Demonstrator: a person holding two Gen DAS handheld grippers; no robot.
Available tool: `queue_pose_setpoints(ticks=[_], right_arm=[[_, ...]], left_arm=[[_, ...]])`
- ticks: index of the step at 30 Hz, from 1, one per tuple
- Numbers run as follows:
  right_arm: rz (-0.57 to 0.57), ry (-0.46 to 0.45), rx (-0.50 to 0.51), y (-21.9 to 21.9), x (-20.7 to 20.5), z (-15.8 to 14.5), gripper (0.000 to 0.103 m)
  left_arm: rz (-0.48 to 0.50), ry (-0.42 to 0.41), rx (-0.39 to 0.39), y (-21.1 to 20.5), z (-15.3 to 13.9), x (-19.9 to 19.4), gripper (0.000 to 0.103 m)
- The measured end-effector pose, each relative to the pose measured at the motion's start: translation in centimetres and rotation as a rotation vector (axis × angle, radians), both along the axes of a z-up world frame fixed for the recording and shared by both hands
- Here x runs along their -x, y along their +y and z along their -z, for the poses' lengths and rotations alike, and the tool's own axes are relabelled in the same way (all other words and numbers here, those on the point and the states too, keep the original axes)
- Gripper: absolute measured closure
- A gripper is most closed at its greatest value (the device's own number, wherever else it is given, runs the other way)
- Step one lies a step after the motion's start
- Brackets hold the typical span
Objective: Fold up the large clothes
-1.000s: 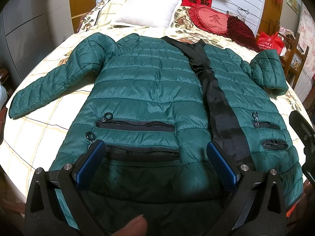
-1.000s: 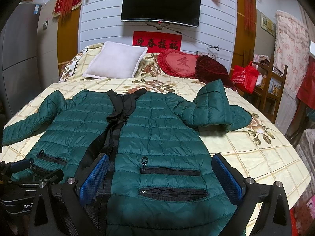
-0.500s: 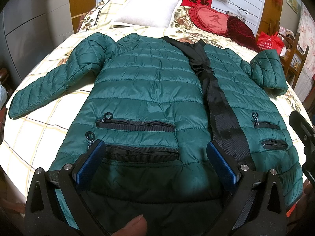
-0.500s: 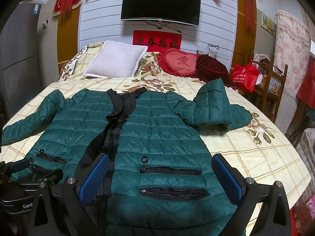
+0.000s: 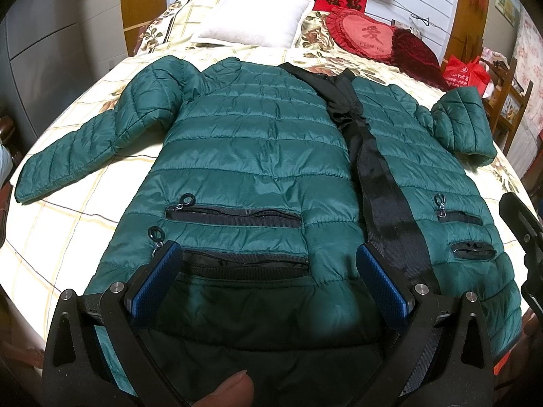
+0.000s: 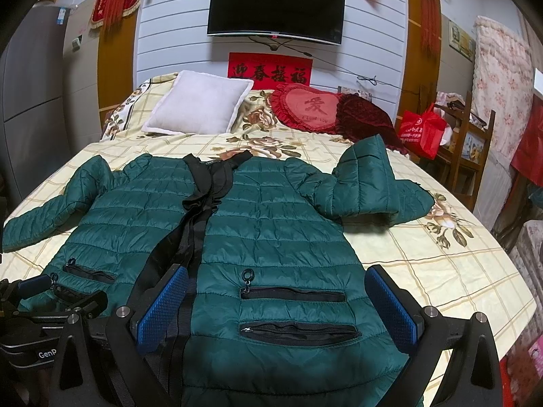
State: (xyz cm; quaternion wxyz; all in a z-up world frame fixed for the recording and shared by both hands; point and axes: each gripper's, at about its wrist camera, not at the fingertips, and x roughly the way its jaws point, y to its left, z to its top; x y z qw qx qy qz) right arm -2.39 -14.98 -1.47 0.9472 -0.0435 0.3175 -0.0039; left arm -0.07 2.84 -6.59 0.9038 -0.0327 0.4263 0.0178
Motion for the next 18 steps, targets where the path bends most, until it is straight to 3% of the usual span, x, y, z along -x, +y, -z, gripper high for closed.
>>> queue_pose_setpoints(ticks=[14,18], right_arm=[[0.012,-0.001,-0.015,-0.2,0.0,0.0,0.0],[-0.018,0.039,-0.059,-0.6,-0.2,-2.4,0.0]], left_arm=[[-0.001,0.005,0.01,0.1,0.1,0.0,0.0],[-0.011,-0.001,0.019,0.5,-0.1,0.1,0.0]])
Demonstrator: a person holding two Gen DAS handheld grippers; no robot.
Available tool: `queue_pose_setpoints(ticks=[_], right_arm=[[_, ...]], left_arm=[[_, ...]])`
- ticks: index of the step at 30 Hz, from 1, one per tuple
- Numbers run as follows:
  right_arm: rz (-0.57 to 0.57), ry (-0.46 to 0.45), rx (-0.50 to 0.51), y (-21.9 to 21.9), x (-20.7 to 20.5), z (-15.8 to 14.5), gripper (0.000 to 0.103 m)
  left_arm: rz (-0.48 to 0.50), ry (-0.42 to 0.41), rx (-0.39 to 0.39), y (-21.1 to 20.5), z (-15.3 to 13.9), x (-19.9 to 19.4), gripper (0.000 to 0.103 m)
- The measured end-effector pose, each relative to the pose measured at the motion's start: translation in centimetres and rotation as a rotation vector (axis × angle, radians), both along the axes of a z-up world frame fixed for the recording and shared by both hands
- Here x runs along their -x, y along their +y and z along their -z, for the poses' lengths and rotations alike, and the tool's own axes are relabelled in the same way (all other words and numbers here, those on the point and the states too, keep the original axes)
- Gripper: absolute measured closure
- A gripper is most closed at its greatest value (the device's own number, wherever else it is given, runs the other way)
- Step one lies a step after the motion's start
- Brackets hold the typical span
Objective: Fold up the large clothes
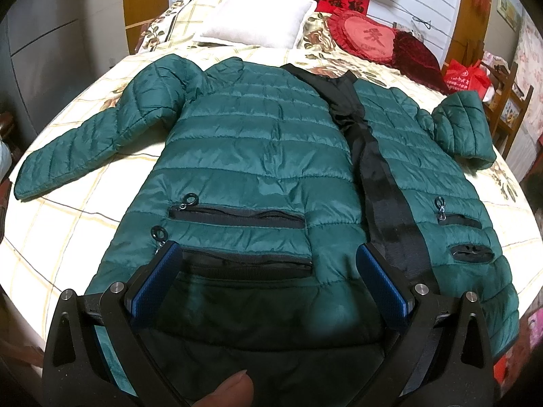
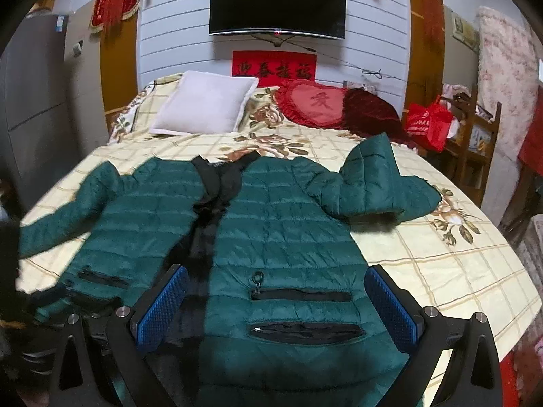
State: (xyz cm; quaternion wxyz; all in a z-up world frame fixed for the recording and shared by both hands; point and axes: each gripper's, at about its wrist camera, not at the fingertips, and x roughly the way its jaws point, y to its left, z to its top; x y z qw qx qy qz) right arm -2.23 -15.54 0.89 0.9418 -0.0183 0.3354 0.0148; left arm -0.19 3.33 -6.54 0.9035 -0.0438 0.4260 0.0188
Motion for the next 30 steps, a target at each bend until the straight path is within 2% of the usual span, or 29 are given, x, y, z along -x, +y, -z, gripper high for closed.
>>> queue_pose_setpoints(ticks=[2,4,7,8,11,13,15,17,21,23,25,26,30], right_arm=[[-0.006,0.02,-0.041,0.0,-0.3,-1.7,0.0],[-0.017,0.055,-0.125,0.1,-0.8,-3.0,0.0],[-0.045,0.102,-0.265,0.7,-2.4,-3.8,0.0],[-0.048,0.108,-0.277,1.0,-3.0,-3.9,0.0],[-0.064,0.068,-0.216,2.3,-4.6,-3.4,0.0],[-0.063,0.05,-0.163,2.6,-5.6,-2.4,0.0],[-0.064,0.038,-0.1,2.8,-6.8,-0.3,0.0],[-0.073,0.014,-0.016,3.1,-7.5,1.5,0.0],[-0.121,-0.027,0.048,3.4,-7.6,4.9,0.0],[-0.129,0.056,0.049,3.4,-8.6,6.4,0.0],[-0.122,0.075,0.045,3.2,-9.1,6.9,0.0],[-0.112,0.08,0.049,3.1,-9.2,7.1,0.0],[-0.124,0.154,0.076,3.5,-9.8,8.6,0.0]], left_arm=[[-0.013,-0.008,0.003,0.3,-0.2,0.1,0.0],[-0.021,-0.021,0.008,0.8,-0.6,0.3,0.0],[-0.042,-0.021,0.032,1.9,-1.0,0.1,0.0],[-0.044,-0.013,0.045,2.3,-1.0,0.0,0.0],[-0.056,0.007,0.054,3.5,-1.1,-0.5,0.0],[-0.074,0.021,-0.002,4.1,-1.5,-1.6,0.0],[-0.105,0.033,-0.032,4.9,-1.8,-2.8,0.0],[-0.122,0.04,-0.027,5.6,-1.9,-4.4,0.0],[-0.117,0.057,-0.044,5.6,-0.4,-7.2,0.0],[-0.117,0.072,-0.082,5.4,1.2,-8.3,0.0],[-0.109,0.12,-0.115,5.2,3.2,-9.1,0.0],[-0.104,0.14,-0.105,5.4,3.7,-9.4,0.0],[-0.117,0.137,-0.06,6.2,3.9,-9.2,0.0]])
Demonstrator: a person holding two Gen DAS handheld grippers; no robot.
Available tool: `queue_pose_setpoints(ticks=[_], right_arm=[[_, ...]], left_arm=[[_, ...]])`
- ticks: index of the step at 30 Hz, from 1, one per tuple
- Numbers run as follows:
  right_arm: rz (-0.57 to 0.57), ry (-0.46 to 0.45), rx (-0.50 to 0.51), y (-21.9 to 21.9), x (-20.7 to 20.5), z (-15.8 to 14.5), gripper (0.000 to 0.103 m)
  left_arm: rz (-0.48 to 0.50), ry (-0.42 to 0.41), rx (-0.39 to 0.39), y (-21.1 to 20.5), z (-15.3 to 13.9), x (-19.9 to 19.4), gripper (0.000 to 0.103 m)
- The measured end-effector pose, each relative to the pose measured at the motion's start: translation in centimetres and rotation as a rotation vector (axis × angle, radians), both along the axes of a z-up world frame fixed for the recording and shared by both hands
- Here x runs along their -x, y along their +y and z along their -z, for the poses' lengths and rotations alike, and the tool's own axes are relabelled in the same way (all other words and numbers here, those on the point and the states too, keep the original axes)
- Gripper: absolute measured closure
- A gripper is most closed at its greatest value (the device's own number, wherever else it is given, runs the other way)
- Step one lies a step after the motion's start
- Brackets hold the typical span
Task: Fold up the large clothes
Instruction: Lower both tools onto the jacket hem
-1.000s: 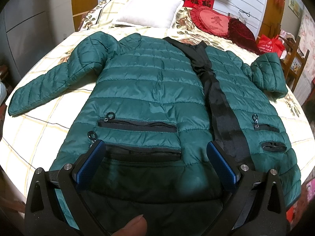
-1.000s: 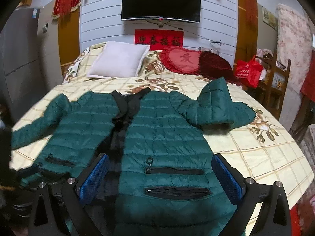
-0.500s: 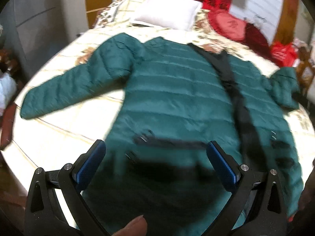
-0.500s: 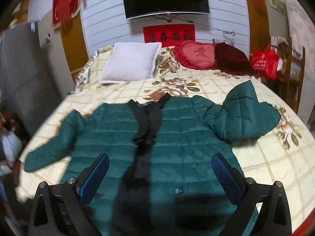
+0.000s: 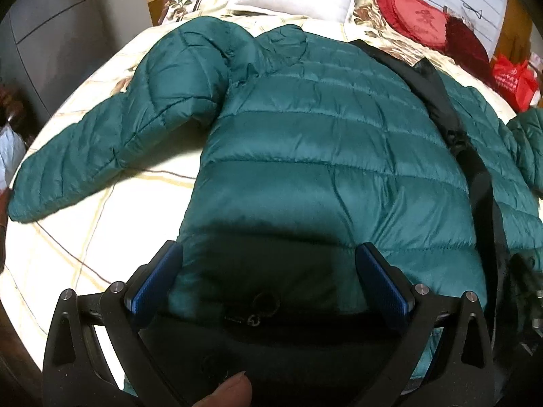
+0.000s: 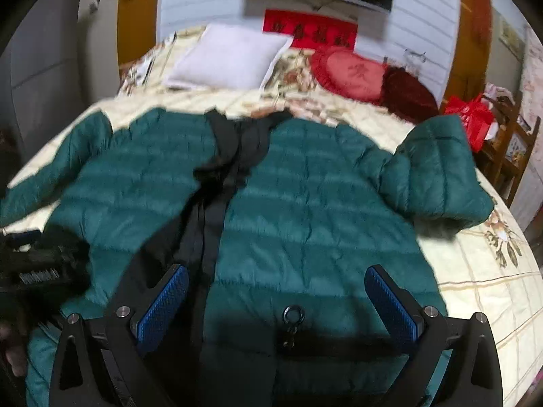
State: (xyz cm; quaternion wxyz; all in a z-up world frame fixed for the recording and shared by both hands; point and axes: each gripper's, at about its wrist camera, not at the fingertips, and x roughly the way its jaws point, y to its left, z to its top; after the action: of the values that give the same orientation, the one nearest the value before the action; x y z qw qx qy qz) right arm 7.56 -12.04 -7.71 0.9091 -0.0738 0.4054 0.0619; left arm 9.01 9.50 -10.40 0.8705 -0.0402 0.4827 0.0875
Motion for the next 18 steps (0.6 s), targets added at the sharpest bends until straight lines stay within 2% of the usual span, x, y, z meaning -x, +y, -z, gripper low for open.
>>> queue_pose_setpoints(ticks=[4,7,18], right_arm=[[0.007,0.112,0.014,0.0,-1.0,2.0,0.0],[0.012,0.146,-0.025,-0.6,-1.3,2.8,0.0],[0.014,0.164,-0.033,-0.6,-1.2,3.7,0.0]], left_arm=[[-0.004,-0.005,0.021,0.3,0.2,0.3,0.0],[-0.001,-0.013,0.023,0.5,0.1,0.4,0.0],[0.002,-0.02,0.029,0.4,0.2,0.6,0.0]])
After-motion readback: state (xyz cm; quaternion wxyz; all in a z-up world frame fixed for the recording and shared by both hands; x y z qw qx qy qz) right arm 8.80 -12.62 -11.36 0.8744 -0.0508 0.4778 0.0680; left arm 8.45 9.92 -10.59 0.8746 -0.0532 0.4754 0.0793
